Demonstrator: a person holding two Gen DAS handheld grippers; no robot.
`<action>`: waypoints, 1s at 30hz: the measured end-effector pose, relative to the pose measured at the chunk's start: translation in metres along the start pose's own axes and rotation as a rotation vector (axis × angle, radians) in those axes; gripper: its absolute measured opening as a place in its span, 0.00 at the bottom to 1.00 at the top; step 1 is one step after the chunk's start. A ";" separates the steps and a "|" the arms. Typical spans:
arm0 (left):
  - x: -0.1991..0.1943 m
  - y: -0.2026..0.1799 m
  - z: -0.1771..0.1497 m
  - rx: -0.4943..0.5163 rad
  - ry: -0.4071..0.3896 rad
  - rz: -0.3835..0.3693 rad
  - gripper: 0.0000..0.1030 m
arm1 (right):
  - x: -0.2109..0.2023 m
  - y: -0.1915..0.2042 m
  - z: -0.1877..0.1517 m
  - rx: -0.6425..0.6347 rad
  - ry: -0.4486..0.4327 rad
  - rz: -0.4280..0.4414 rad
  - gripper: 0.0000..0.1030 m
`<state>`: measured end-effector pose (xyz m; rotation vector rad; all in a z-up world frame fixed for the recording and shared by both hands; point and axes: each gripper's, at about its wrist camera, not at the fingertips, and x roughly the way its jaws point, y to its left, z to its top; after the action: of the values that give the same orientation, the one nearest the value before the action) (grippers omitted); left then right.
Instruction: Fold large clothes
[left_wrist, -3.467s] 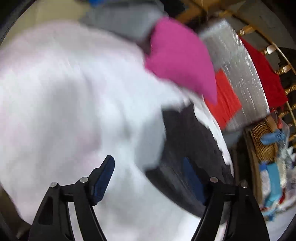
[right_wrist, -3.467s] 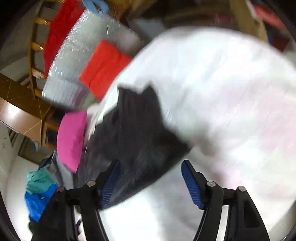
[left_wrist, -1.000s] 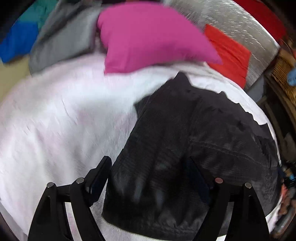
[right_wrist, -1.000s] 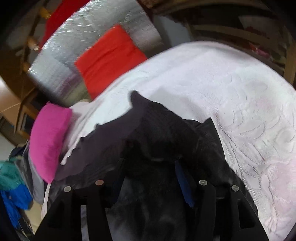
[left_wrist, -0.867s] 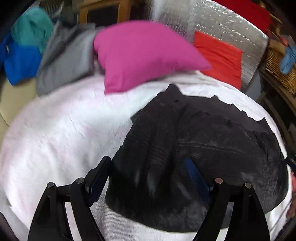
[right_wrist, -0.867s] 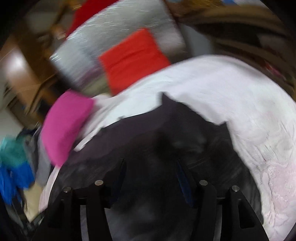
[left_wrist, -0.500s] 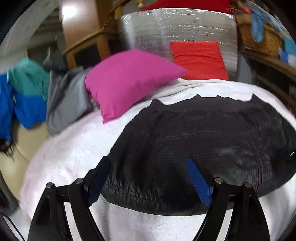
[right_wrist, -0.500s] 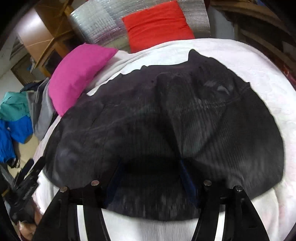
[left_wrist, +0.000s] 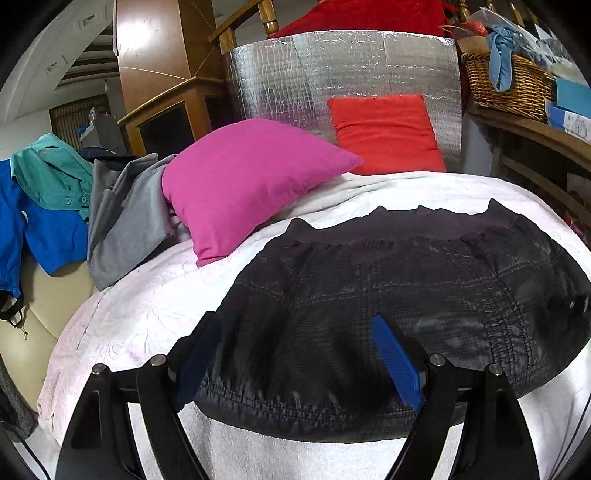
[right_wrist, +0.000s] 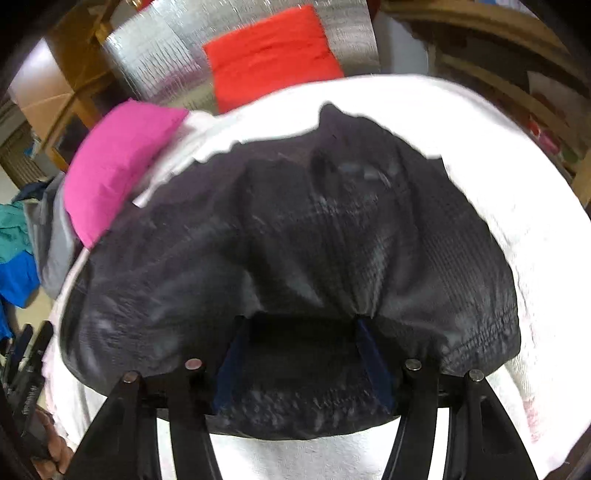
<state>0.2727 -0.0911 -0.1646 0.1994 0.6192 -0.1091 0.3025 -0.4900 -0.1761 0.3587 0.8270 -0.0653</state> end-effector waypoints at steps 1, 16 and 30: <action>0.000 0.000 0.000 0.001 0.002 -0.002 0.82 | -0.003 -0.001 0.003 0.016 -0.022 0.010 0.56; 0.031 0.060 0.004 -0.112 0.121 -0.008 0.82 | -0.022 -0.082 0.026 0.305 -0.100 0.122 0.67; 0.122 0.145 -0.029 -0.564 0.440 -0.400 0.83 | 0.046 -0.151 0.033 0.473 0.135 0.300 0.77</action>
<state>0.3787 0.0519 -0.2369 -0.4629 1.0967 -0.2741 0.3278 -0.6395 -0.2323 0.9380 0.8790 0.0449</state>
